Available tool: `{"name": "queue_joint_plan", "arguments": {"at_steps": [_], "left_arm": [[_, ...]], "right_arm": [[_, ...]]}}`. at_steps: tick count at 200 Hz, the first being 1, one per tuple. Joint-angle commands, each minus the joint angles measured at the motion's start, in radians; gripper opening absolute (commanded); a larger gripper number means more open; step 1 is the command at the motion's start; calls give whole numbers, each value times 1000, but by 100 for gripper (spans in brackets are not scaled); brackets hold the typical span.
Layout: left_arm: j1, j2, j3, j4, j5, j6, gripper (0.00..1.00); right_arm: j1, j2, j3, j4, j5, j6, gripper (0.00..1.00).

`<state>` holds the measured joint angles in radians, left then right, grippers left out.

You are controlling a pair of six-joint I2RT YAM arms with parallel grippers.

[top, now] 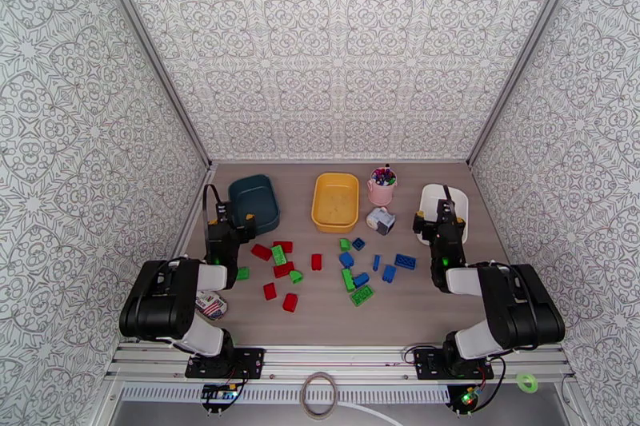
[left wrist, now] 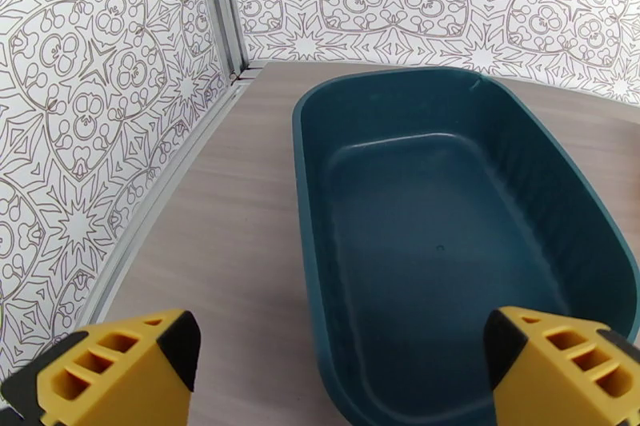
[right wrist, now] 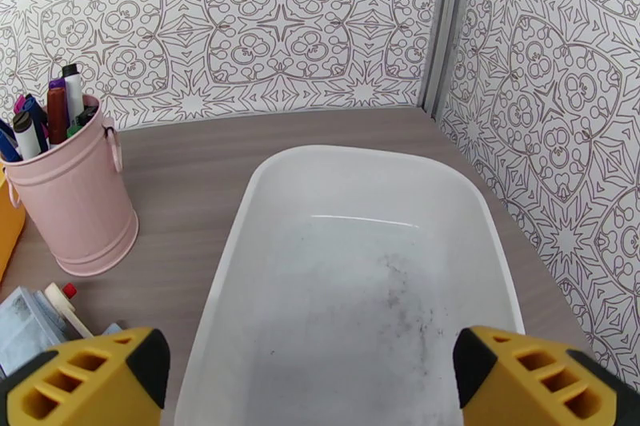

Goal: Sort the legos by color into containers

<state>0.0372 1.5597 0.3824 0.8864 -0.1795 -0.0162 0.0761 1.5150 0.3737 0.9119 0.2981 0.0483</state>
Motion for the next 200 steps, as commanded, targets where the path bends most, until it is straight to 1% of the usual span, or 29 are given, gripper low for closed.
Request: {"name": "queue_joint_plan", "arguments": {"at_steps": [1, 126, 200], "left_arm": [[1, -15, -4, 20, 18, 8, 99], [2, -16, -5, 20, 19, 9, 99], [9, -16, -1, 11, 38, 4, 99]], "right_arm": [[-11, 4, -11, 5, -14, 6, 99], [-11, 4, -10, 5, -14, 7, 99], [-12, 5, -9, 4, -14, 6, 99]]}}
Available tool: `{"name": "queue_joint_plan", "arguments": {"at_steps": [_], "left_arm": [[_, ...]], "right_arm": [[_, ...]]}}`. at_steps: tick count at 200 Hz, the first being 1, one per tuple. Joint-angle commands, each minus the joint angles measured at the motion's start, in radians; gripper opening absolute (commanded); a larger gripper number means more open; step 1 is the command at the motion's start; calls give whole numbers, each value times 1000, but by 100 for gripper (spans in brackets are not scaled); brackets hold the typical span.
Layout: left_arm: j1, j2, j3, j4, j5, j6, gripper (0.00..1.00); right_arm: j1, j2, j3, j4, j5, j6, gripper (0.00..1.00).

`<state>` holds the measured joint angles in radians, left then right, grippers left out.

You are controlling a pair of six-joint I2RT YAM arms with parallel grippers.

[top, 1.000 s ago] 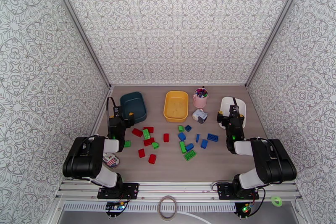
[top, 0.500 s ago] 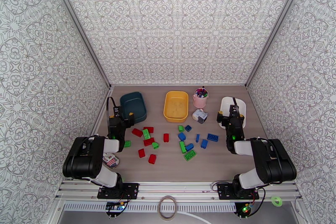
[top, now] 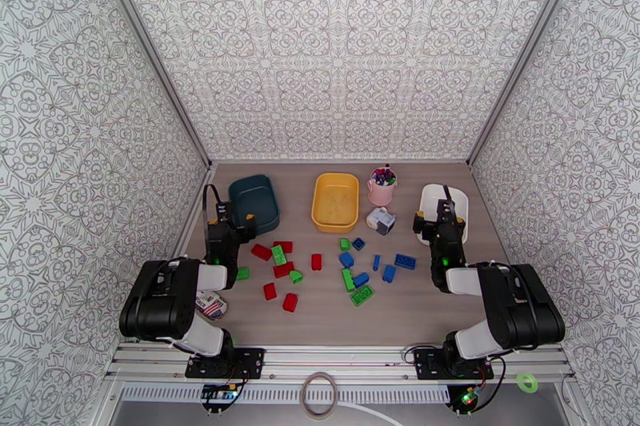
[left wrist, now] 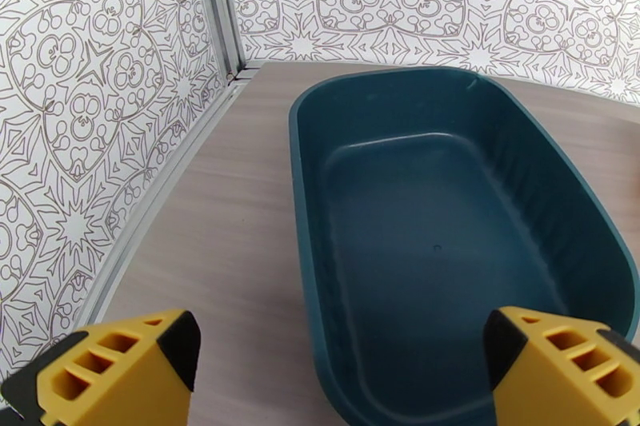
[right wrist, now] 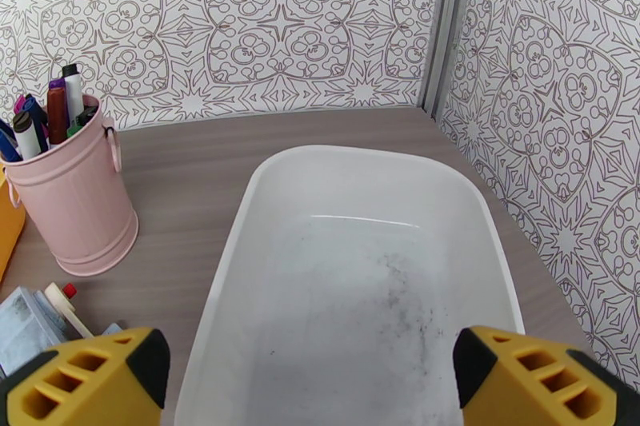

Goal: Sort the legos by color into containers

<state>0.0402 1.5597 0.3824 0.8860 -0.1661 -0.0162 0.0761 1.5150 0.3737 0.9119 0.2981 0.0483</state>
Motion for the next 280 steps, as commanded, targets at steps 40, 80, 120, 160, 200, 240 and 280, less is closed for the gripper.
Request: {"name": "queue_joint_plan", "arguments": {"at_steps": [40, 80, 120, 160, 200, 240, 280], "left_arm": [[8, -16, -1, 11, 25, 3, 99], [8, -18, -2, 11, 27, 2, 100], [-3, -122, -25, -32, -62, -15, 99], [-100, -419, -38, -189, -168, 23, 99], [-177, -725, 56, -572, -308, -144, 100], [-175, -917, 161, -1062, -440, -586, 99], [-177, -940, 274, -1351, -305, -669, 99]], "right_arm": [[-11, 5, -10, 4, -14, 6, 99], [-12, 4, -11, 5, -14, 7, 99], [-9, -75, -30, -9, -59, -18, 99], [-10, -343, 53, -448, 106, 91, 99], [-10, -523, 240, -975, 58, 200, 99], [-12, -634, 382, -1446, 65, 571, 99], [-12, -659, 427, -1578, -135, 664, 88]]}}
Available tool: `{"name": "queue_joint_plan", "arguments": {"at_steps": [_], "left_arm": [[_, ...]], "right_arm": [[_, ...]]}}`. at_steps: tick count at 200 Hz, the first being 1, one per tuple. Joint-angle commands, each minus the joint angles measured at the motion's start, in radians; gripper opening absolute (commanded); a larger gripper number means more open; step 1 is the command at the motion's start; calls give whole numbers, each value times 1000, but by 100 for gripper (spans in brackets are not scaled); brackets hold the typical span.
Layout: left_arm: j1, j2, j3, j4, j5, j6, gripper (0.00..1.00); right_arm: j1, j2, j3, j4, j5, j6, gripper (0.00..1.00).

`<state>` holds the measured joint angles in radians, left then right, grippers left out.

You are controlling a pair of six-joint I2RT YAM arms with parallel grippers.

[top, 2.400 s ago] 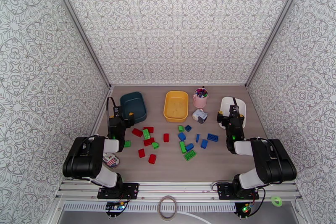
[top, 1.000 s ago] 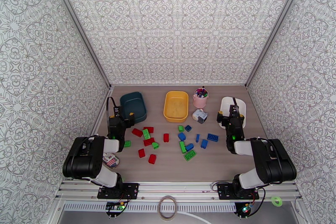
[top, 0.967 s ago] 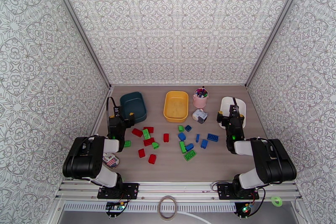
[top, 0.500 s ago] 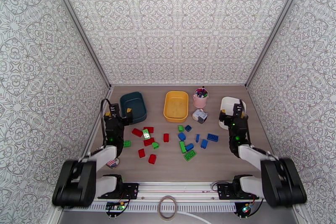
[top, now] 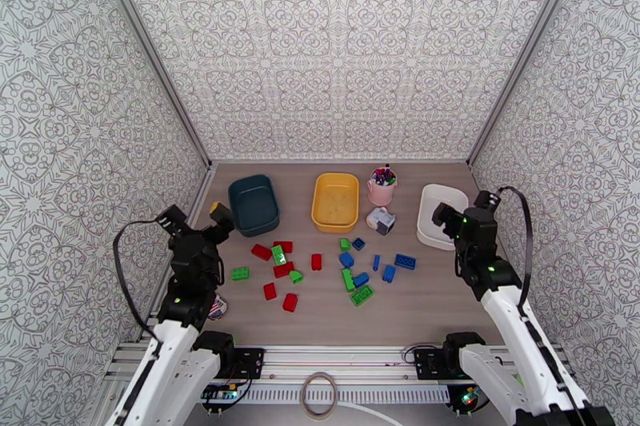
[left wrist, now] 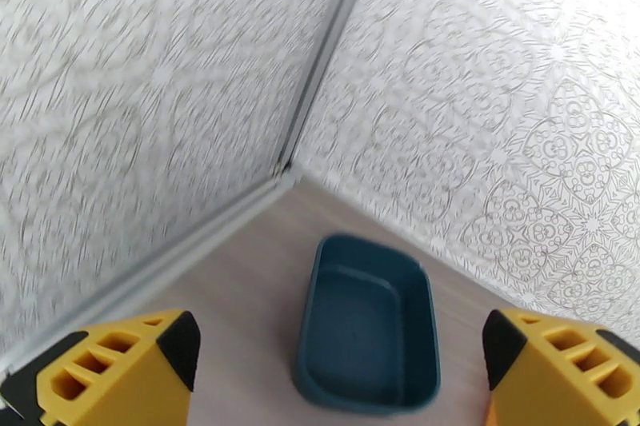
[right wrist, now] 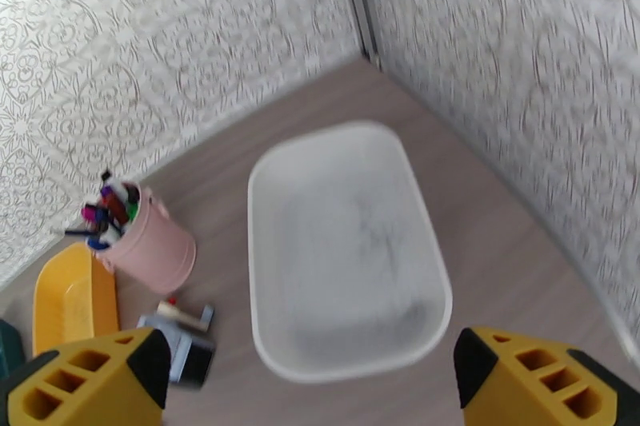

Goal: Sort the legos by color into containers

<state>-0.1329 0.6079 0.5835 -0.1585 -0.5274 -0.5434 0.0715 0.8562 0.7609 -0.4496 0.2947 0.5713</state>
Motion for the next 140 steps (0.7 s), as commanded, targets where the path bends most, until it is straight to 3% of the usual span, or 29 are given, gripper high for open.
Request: {"name": "queue_joint_plan", "arguments": {"at_steps": [1, 27, 45, 62, 73, 78, 110, 140], "left_arm": [[-4, 15, 75, -312, 60, -145, 99], [-2, 67, 146, -456, 176, -254, 99], [-1, 100, 172, -514, 281, -309, 99], [-1, 150, 185, -546, 404, -328, 99], [-9, 199, 205, -583, 459, -330, 99], [-15, 223, 215, -600, 481, -330, 99], [-116, 346, 272, -710, 503, -353, 96], [-248, 427, 290, -736, 450, -381, 96]], "right_arm": [[-7, 1, 41, -218, -140, 142, 87], [-6, 105, 111, -292, -384, 118, 72], [5, 206, 166, -364, -473, 92, 61], [37, 244, 193, -392, -473, 84, 68], [56, 259, 210, -401, -477, 84, 85], [63, 268, 218, -407, -482, 85, 89], [149, 311, 250, -395, -526, 94, 85], [284, 356, 297, -386, -449, 111, 79]]}}
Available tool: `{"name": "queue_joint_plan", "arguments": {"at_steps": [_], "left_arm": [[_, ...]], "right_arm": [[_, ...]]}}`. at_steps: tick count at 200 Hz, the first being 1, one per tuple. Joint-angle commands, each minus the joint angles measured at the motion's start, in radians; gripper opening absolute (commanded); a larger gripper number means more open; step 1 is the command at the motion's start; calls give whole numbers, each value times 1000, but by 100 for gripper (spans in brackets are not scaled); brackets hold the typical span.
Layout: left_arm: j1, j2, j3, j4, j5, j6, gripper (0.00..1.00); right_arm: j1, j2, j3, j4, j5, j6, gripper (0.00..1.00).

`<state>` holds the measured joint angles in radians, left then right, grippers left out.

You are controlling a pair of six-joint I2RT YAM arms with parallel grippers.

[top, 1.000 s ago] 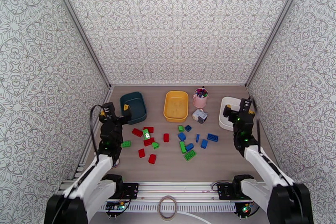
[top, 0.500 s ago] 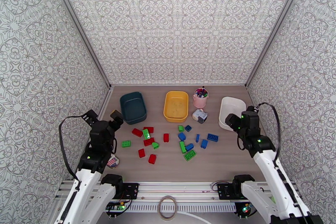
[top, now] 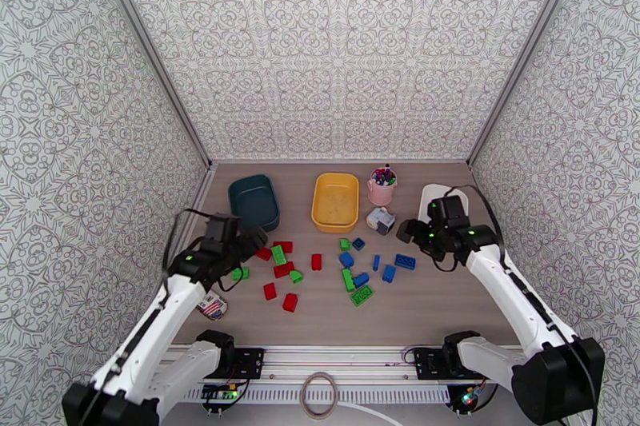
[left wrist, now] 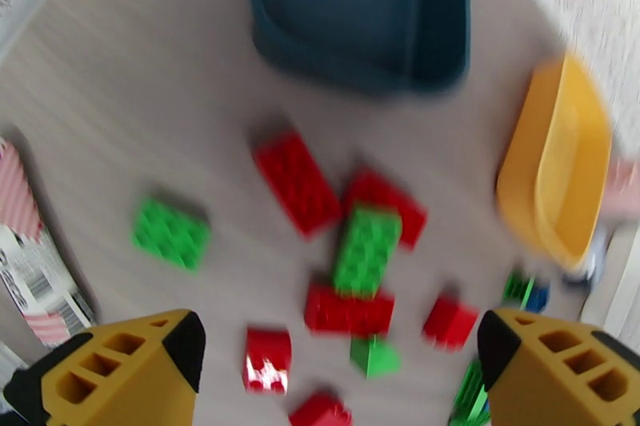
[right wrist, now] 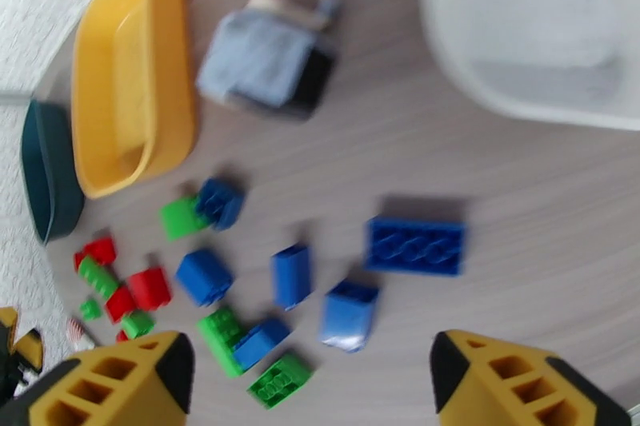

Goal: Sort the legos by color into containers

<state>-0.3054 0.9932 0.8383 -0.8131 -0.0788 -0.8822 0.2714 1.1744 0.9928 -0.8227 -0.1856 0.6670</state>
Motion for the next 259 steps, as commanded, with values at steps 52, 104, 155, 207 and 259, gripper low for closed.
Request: {"name": "queue_joint_plan", "arguments": {"at_steps": [52, 104, 155, 207, 259], "left_arm": [[-150, 247, 50, -41, 6, -13, 91], [-157, 402, 89, 11, -6, 40, 81], [-113, 502, 111, 77, 22, 110, 72], [-78, 538, 93, 161, 49, 162, 68], [-63, 590, 97, 207, 77, 187, 61]], "right_arm": [[261, 213, 185, -27, 65, 17, 79], [332, 276, 210, 18, 63, 50, 78], [341, 303, 208, 41, 40, 68, 75], [341, 345, 241, 46, 28, 72, 78], [342, 388, 283, 38, 14, 61, 77]]}}
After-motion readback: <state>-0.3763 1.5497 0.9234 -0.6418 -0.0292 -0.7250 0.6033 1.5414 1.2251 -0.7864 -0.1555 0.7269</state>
